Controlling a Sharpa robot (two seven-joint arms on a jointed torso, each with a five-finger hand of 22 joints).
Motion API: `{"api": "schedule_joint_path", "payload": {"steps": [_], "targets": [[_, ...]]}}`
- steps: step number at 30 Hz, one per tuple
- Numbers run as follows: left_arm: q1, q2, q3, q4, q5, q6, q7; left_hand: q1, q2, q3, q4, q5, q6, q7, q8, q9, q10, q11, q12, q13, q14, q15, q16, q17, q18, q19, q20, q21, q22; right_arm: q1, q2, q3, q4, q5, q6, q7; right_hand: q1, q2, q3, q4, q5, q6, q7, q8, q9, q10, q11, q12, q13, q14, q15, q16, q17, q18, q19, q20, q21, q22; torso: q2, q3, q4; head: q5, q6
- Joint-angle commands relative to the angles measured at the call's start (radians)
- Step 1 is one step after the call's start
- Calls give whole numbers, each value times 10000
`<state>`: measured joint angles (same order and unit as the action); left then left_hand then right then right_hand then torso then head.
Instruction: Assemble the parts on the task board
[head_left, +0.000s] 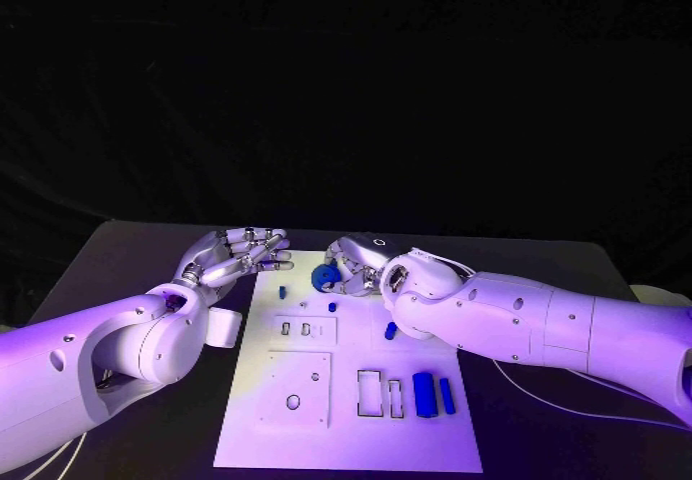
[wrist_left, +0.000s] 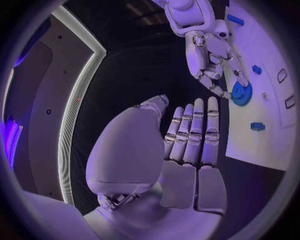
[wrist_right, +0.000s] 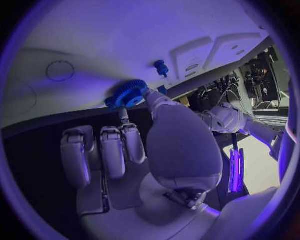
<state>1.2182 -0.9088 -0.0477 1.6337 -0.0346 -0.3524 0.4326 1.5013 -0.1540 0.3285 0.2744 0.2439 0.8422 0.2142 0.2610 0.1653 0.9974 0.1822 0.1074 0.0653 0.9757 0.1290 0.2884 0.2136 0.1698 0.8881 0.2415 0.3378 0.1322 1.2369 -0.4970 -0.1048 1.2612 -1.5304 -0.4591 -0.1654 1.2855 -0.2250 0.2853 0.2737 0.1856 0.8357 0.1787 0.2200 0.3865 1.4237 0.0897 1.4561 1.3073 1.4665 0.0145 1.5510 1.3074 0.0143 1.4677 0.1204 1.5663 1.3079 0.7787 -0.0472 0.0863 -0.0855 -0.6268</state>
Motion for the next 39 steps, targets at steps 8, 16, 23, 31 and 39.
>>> {"api": "schedule_joint_path", "payload": {"steps": [8, 16, 23, 31, 39], "targets": [[19, -10, 10, 26, 0, 153, 37, -58, -62, 82, 15, -67, 42, 209, -71, -12, 43, 4, -54, -7, -6, 80, -56, 22, 132, 48, -3, 0, -22, -3, -323, -3, 311, 301, 95, 187, -325, 317, -557, 155, 351, 77, -27, -64, 43, 67, 46, -1, 985, 880, 77, 12, 1858, -143, 1031, 91, 45, 2629, 4, 22, -26, 30, 23], [19, -11, 10, 22, 0, 145, 33, -58, -62, 82, 15, -67, 42, 209, -71, -12, 43, 4, -54, -7, -6, 80, -56, 22, 132, 48, -3, 0, -22, -3, -377, -3, 374, 514, 329, 253, -451, 493, -607, 165, 482, 239, -74, -15, 82, 158, 6, 69, 1083, 888, 47, 22, 1895, -143, 1031, 72, 45, 2629, 8, 12, -10, 17, 0], [19, -13, 10, 27, -1, 142, 34, -58, -62, 82, 15, -67, 42, 209, -71, -12, 43, 4, -54, -7, -6, 80, -56, 22, 132, 48, -3, 0, -22, -3, -356, -4, 358, 604, 550, 260, -598, 601, -630, 171, 514, 302, -100, -9, 97, 218, -17, 114, 1147, 896, 28, 31, 1931, -143, 1031, 54, 45, 2629, 5, 0, -3, -7, -31], [22, -29, 10, 38, -1, 130, 36, -58, -62, 82, 15, -67, 42, 209, -71, -12, 43, 4, -54, -7, -6, 80, -56, 22, 132, 48, -3, 0, -22, -2, -363, -5, 301, 628, 547, 201, -618, 620, -630, 172, 518, 309, -103, -9, 98, 200, -21, 99, 1126, 892, 25, 27, 1912, -143, 1031, 51, 45, 2629, 2, -5, 1, 8, -43], [24, -45, 10, 32, -1, 121, 31, -64, -72, 92, 11, -69, 35, 217, -81, -15, 40, 9, -72, -8, -5, 82, -67, 27, 131, 49, -2, -4, -28, -2, -381, -5, 324, 616, 574, 92, -622, 623, -631, 170, 518, 306, -103, -12, 98, 186, -21, 87, 1109, 894, 24, 29, 1922, -143, 1031, 50, 45, 2629, 6, 6, -6, -3, -42]]}}
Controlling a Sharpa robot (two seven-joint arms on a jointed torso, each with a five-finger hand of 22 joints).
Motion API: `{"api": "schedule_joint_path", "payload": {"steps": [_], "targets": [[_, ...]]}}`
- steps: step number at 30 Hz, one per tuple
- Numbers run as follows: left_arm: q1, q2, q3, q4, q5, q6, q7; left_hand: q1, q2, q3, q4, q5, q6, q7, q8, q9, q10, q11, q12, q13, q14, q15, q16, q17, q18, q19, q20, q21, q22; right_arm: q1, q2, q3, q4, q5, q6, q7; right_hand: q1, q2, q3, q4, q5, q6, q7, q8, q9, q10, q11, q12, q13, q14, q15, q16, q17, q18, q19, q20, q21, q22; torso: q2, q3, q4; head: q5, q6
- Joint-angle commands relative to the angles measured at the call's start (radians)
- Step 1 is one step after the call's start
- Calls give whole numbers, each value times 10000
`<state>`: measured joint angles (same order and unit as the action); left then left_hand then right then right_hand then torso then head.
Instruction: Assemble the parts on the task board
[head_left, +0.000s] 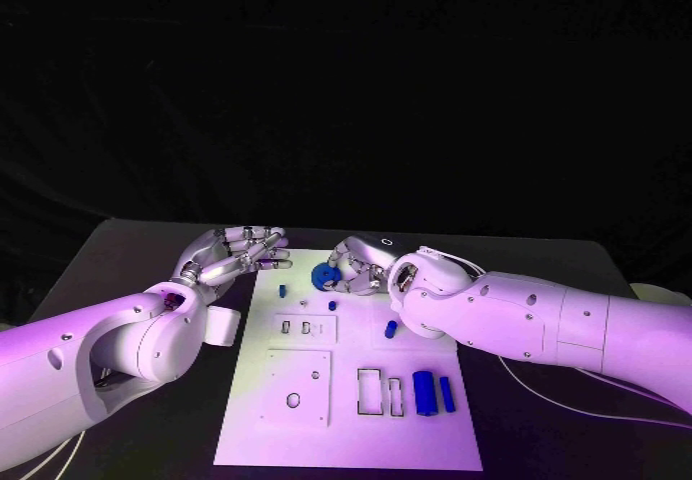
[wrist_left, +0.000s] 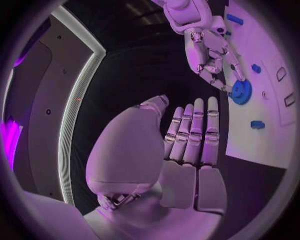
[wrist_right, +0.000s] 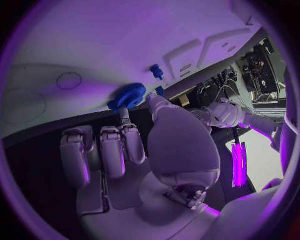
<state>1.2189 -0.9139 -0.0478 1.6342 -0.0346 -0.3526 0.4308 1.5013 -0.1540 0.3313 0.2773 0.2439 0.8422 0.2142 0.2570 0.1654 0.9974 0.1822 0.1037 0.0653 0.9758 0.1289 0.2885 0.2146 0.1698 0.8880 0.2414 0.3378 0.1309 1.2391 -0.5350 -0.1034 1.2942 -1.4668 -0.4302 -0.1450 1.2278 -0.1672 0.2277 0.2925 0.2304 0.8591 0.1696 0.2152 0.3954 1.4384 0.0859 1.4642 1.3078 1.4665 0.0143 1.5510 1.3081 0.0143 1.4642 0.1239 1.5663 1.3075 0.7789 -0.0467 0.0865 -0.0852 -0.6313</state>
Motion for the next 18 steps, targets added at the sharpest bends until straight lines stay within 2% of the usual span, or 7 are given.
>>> {"api": "schedule_joint_path", "payload": {"steps": [1, 9, 18], "targets": [[18, 5, 11, 26, -1, 123, 49, -64, -72, 64, -18, -68, 35, 217, -41, -16, 40, 9, -35, -8, -5, 82, -67, 17, 132, 50, -2, -4, -16, -24, 3, -19, -6, -23, 301, -126, -45, 45, -55, -18, 70, 72, -12, 36, 8, 39, 17, 6, 1104, 893, 25, 29, 1914, -143, 1066, 16, 45, 2633, 4, 1, -8, -6, 3], [19, 3, 11, 27, -1, 127, 49, -68, -75, 67, -18, -69, 32, 219, -45, -18, 37, 12, -42, -9, -4, 83, -70, 19, 131, 50, -1, -5, -18, -24, -18, -19, 25, -87, 436, -257, -47, 46, -57, -24, 65, 69, -13, 32, 7, 57, 16, 21, 1126, 895, 24, 31, 1921, -143, 1066, 14, 45, 2633, 2, 9, -9, 2, 4], [20, -8, 11, 23, -1, 136, 31, -68, -75, 67, -18, -69, 32, 219, -45, -18, 37, 12, -42, -9, -4, 83, -70, 19, 131, 50, -1, -5, -18, -26, -207, -19, 260, -126, 357, -286, -50, 49, -57, -27, 61, 74, -15, 34, 9, 87, 15, 45, 1161, 896, 23, 32, 1925, -143, 1066, 13, 45, 2633, 8, 11, -3, 20, -2]]}}
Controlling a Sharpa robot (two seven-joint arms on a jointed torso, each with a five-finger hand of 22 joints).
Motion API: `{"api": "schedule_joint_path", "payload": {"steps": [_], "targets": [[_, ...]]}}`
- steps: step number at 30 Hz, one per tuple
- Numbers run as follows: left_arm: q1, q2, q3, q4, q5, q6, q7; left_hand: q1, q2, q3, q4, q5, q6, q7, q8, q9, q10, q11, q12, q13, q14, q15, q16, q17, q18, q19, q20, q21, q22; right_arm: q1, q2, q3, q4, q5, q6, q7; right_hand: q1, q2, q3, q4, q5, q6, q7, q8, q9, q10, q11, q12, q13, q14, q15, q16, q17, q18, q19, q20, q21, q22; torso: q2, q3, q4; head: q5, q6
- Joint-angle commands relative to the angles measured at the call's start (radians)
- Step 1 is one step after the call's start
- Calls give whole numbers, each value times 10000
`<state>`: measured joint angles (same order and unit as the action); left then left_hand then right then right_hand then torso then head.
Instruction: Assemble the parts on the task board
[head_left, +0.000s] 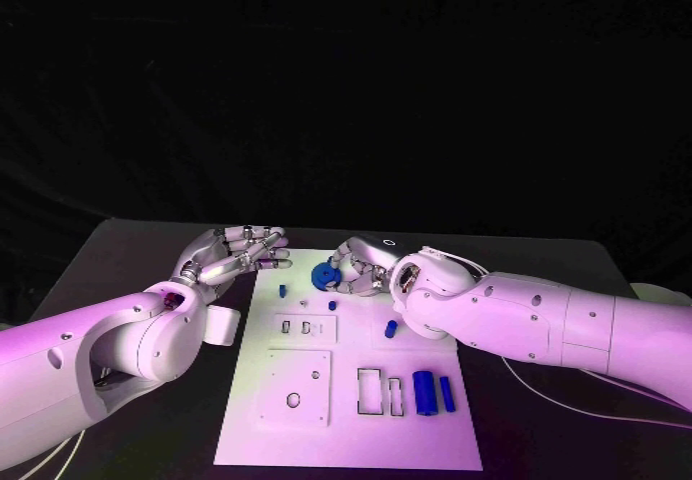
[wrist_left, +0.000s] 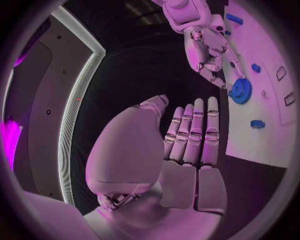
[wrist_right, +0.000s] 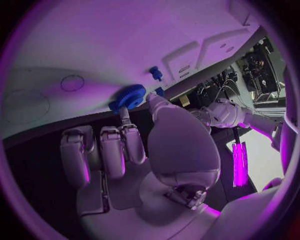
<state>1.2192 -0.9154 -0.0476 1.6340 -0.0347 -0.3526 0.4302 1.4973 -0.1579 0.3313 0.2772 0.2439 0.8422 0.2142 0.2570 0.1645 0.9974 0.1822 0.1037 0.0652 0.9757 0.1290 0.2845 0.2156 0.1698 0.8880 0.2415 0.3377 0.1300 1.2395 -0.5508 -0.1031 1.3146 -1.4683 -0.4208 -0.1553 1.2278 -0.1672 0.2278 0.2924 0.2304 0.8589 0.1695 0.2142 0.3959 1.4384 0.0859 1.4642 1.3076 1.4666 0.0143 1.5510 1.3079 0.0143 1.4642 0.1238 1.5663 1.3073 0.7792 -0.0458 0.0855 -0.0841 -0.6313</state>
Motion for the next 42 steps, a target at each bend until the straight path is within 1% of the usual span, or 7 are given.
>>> {"api": "schedule_joint_path", "payload": {"steps": [1, 11, 16, 27, 35, 39, 42], "targets": [[17, 6, 9, 24, -1, 136, 35, -28, -35, 68, -18, -69, 32, 219, -45, -9, 37, 12, -43, -9, -4, 83, -31, 10, 132, 50, -2, -5, -9, -30, -74, -21, 81, -115, 259, -193, -50, 49, -57, -26, 62, 76, -13, 44, 3, 87, 15, 45, 1162, 896, 23, 32, 1926, -143, 1066, 14, 45, 2635, 5, 3, 6, 12, -5], [17, -3, 9, 22, -1, 136, 34, -28, -35, 68, -18, -69, 32, 219, -45, -9, 37, 12, -43, -9, -4, 83, -31, 10, 132, 50, -2, -5, -9, -26, -243, -19, 213, -154, 337, -288, -71, 66, -60, -33, 46, 138, -34, 68, 17, 110, 0, 62, 1186, 896, 13, 33, 1928, -143, 1066, 6, 45, 2635, 3, 1, -14, 13, -11], [17, -5, 9, 19, -1, 136, 37, -28, -35, 68, -18, -69, 32, 219, -45, -9, 37, 12, -43, -9, -4, 83, -31, 10, 132, 50, -2, -5, -9, -25, -284, -19, 265, -160, 312, -311, -80, 69, -63, -32, 41, 156, -39, 75, 21, 116, -5, 67, 1192, 896, 10, 32, 1925, -143, 1066, 3, 45, 2635, -1, -3, 4, 1, -18], [17, -13, 9, 11, -2, 128, 49, -28, -35, 68, -18, -69, 32, 219, -45, -9, 37, 12, -43, -9, -4, 83, -31, 10, 132, 50, -2, -5, -9, 22, -465, -5, 526, -71, -438, -63, -63, 97, -46, -55, 86, 66, -21, -4, -1, 149, -1, 89, 1224, 904, 0, 42, 1961, -143, 1066, -12, 45, 2635, -1, -10, -8, 9, -5], [17, -9, 9, 10, -2, 122, 57, -28, -35, 68, -18, -69, 32, 219, -45, -9, 37, 12, -43, -9, -4, 83, -31, 10, 132, 50, -2, -5, -9, 83, -504, 7, 628, -42, -513, -25, -58, 100, -42, -58, 88, 52, -18, -17, -5, 159, 2, 96, 1234, 905, 2, 43, 1967, -143, 1066, -13, 45, 2635, -6, -16, 19, -13, 22], [17, -2, 9, -2, -2, 126, 57, -28, -35, 68, -18, -69, 32, 219, -45, -9, 37, 12, -43, -9, -4, 83, -31, 10, 132, 50, -2, -5, -9, 130, -740, 21, 747, 84, -705, 50, -23, 104, -26, -76, 84, 61, -20, -20, -3, 156, 1, 93, 1230, 903, 4, 41, 1956, -143, 1066, -14, 45, 2635, -19, -14, 26, -47, 48], [17, -6, 9, -16, -2, 133, 59, -28, -35, 68, -18, -69, 32, 219, -45, -9, 37, 12, -43, -9, -4, 83, -31, 10, 132, 50, -2, -5, -9, 261, -1170, 36, 919, 794, -879, 600, 543, 151, 272, -339, -51, 96, -16, -73, -4, 120, -3, 56, 1191, 890, -3, 27, 1901, -143, 1066, -23, 45, 2635, -41, -10, -14, -65, 67]]}}
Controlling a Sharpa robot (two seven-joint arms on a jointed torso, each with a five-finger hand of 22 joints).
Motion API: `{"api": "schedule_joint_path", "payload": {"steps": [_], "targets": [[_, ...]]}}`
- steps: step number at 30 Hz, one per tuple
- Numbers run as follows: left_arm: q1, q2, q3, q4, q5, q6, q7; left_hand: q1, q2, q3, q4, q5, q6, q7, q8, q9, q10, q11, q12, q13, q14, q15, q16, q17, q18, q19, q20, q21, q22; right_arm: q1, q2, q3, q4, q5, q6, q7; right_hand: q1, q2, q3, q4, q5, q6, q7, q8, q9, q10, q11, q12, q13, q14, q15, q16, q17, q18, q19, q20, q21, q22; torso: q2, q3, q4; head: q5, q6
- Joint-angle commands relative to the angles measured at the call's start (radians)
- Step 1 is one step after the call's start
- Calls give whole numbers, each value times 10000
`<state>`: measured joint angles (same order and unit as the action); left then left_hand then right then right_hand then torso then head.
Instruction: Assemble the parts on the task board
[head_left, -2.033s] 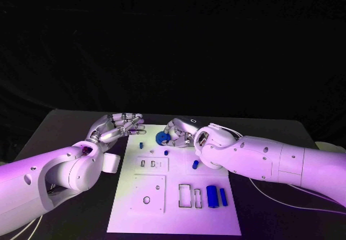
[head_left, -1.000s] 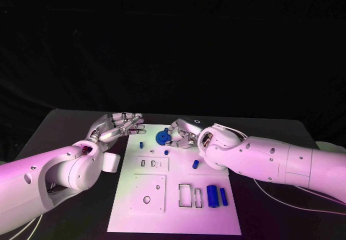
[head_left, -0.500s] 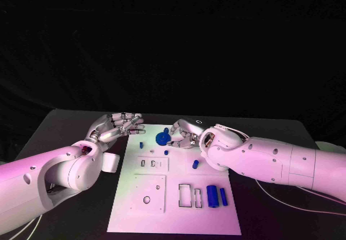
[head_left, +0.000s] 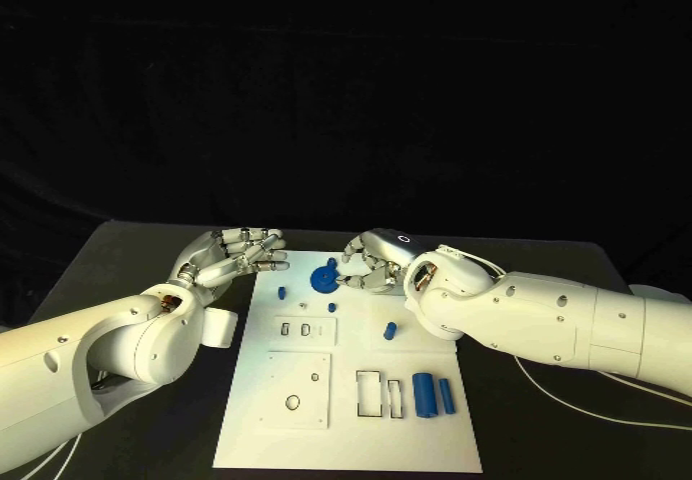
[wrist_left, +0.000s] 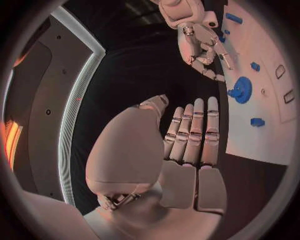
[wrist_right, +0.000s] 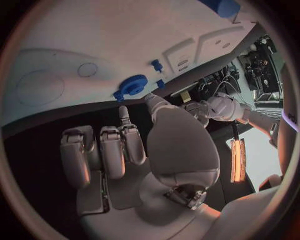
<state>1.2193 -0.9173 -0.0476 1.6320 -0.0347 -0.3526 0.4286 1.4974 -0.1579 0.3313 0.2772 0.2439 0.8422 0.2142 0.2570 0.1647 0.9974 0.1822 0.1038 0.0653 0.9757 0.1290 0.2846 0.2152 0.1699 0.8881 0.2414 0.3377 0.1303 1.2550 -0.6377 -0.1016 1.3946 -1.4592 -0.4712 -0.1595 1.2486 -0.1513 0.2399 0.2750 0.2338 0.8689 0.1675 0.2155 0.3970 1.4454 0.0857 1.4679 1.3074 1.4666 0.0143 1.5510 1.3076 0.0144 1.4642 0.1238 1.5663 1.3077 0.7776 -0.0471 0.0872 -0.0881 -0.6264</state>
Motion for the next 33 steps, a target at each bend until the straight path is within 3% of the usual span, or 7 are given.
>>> {"api": "schedule_joint_path", "payload": {"steps": [1, 6, 12, 16, 19, 27, 33], "targets": [[15, 11, 9, 0, -2, 135, 78, -28, -36, 68, -18, -69, 32, 219, -45, -11, 37, 12, -43, -9, -3, 83, -31, 13, 131, 50, -2, -4, -11, 154, -473, 24, 192, 1046, -381, 869, 529, -9, 270, -268, -111, -29, 20, -130, -26, 7, 9, -18, 1152, 882, 7, 18, 1869, -144, 1066, -19, 45, 2631, -28, 4, -50, -29, 27], [15, -6, 8, -10, -1, 140, 90, -41, -42, 97, -25, -70, 31, 219, -58, -14, 39, 15, -79, -8, 4, 87, -53, 27, 131, 55, 0, -11, -24, 373, -1494, 31, 610, 3086, 43, 2269, 959, -139, 574, -575, 24, -29, 61, -226, -46, -213, 42, -197, 935, 865, 33, -1, 1810, -140, 1055, 3, 34, 2618, -52, 16, -154, -92, 68], [15, 13, 7, -31, -1, 156, 98, -41, -43, 98, -26, -71, 32, 218, -58, -14, 40, 15, -80, -8, 4, 87, -54, 27, 131, 55, 0, -11, -25, 467, -2560, 31, 886, 4327, 799, 3301, 1084, -314, 632, -728, -136, -87, 86, -304, -64, -256, 69, -229, 902, 883, 57, 19, 1901, -141, 1058, 24, 37, 2623, -86, 86, -248, -173, 63], [14, 35, 7, -44, -1, 172, 100, -41, -43, 98, -26, -71, 32, 218, -58, -14, 40, 15, -80, -8, 4, 87, -54, 27, 131, 55, 0, -11, -25, 408, -3078, 26, 845, 4603, 1113, 3573, 1094, -348, 637, -769, -604, -89, 26, -354, -68, -209, 23, -193, 948, 894, 28, 33, 1957, -144, 1066, 14, 45, 2631, -111, 108, -253, -198, 50], [13, 40, 6, -74, -1, 177, 100, -41, -43, 98, -26, -71, 32, 218, -58, -14, 40, 15, -80, -8, 4, 87, -54, 27, 131, 55, 0, -11, -25, 346, -3364, 19, 676, 4629, 1260, 3663, 1175, -387, 657, -843, -594, -111, 28, -387, -74, -178, 21, -169, 982, 906, 23, 46, 2007, -144, 1066, 7, 45, 2631, -120, 142, -275, -218, 31], [12, 44, 6, -132, -1, 184, 104, -41, -43, 98, -26, -71, 32, 218, -58, -14, 40, 15, -80, -8, 4, 87, -54, 27, 131, 55, 0, -11, -25, 133, -3554, -3, 221, 4327, 1427, 3613, 1287, -501, 677, -986, -387, -218, 87, -507, -98, -191, 66, -182, 969, 910, 52, 52, 2028, -144, 1066, 17, 45, 2631, -116, 163, -288, -227, 3], [12, 50, 5, -157, -1, 199, 110, -41, -43, 98, -26, -71, 32, 218, -58, -14, 40, 15, -80, -8, 4, 87, -54, 27, 131, 55, 0, -11, -25, -59, -3446, -13, -46, 3983, 1517, 3455, 1322, -591, 664, -1068, -236, -368, 153, -642, -128, -264, 121, -241, 895, 907, 96, 50, 2019, -144, 1066, 49, 45, 2631, -112, 125, -230, -238, -42]]}}
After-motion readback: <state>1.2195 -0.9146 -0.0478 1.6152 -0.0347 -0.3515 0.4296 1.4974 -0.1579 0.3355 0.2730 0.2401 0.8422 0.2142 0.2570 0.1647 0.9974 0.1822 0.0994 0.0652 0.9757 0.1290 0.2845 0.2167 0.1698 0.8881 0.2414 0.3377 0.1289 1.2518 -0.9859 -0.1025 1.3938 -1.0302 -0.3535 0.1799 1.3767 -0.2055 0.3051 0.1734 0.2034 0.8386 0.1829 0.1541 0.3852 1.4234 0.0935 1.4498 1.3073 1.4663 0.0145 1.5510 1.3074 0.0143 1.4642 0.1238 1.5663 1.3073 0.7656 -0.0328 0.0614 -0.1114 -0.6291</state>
